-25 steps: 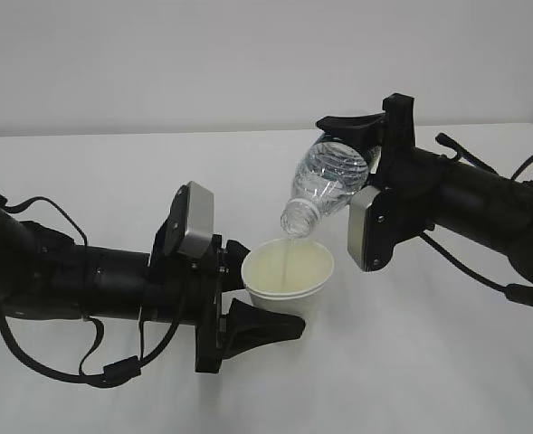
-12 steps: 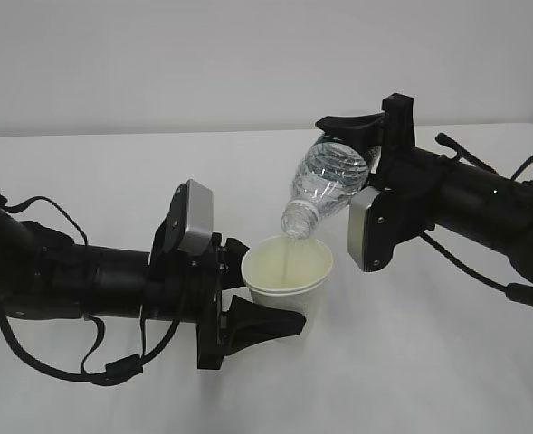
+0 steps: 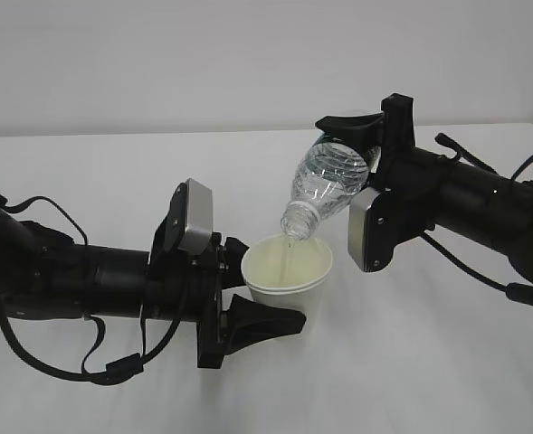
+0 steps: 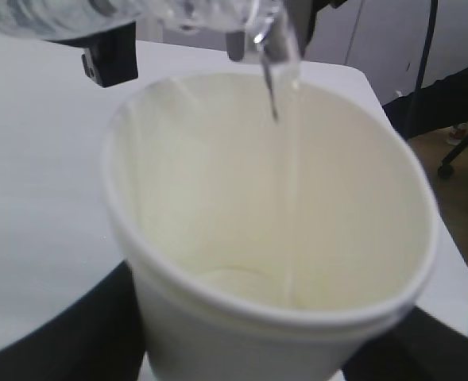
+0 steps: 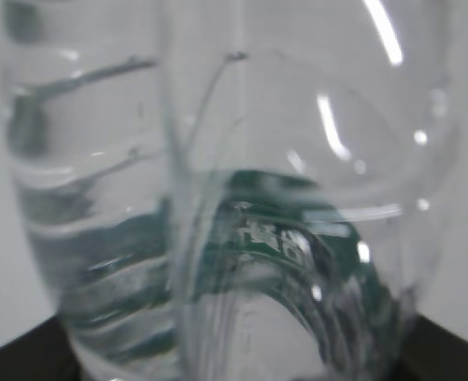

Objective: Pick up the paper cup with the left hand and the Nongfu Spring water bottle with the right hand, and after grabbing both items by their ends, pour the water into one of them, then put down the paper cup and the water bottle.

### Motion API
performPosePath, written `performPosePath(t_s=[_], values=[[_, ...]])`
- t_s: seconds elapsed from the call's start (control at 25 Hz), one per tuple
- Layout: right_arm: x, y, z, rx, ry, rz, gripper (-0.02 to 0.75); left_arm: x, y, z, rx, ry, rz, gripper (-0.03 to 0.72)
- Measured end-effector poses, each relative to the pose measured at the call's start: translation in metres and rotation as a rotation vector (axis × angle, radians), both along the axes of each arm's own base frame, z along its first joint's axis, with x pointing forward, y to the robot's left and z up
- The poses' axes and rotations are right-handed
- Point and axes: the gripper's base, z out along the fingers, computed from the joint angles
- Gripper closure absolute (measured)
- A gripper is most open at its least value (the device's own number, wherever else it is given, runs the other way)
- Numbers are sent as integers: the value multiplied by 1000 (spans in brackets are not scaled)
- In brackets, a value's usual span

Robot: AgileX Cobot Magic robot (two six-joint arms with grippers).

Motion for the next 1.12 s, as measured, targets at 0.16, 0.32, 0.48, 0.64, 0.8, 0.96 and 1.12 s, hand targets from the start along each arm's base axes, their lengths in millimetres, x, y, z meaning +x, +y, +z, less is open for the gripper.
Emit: performPosePath(t_s=[0.16, 0.32, 0.48, 0.64, 0.8, 0.96, 1.12], values=[[0, 0, 0, 0, 0, 0, 282, 0, 0, 0, 0, 0, 0, 211], [0, 0, 0, 0, 0, 0, 282, 0, 0, 0, 0, 2, 0, 211], [0, 0, 0, 0, 0, 0, 282, 0, 0, 0, 0, 2, 0, 211], [0, 0, 0, 0, 0, 0, 282, 0, 0, 0, 0, 2, 0, 212], [0, 0, 0, 0, 0, 0, 282, 0, 0, 0, 0, 2, 0, 212], [0, 0, 0, 1, -1, 1, 282, 0, 0, 0, 0, 2, 0, 212], [0, 0, 0, 1, -1, 1, 282, 0, 0, 0, 0, 2, 0, 212]])
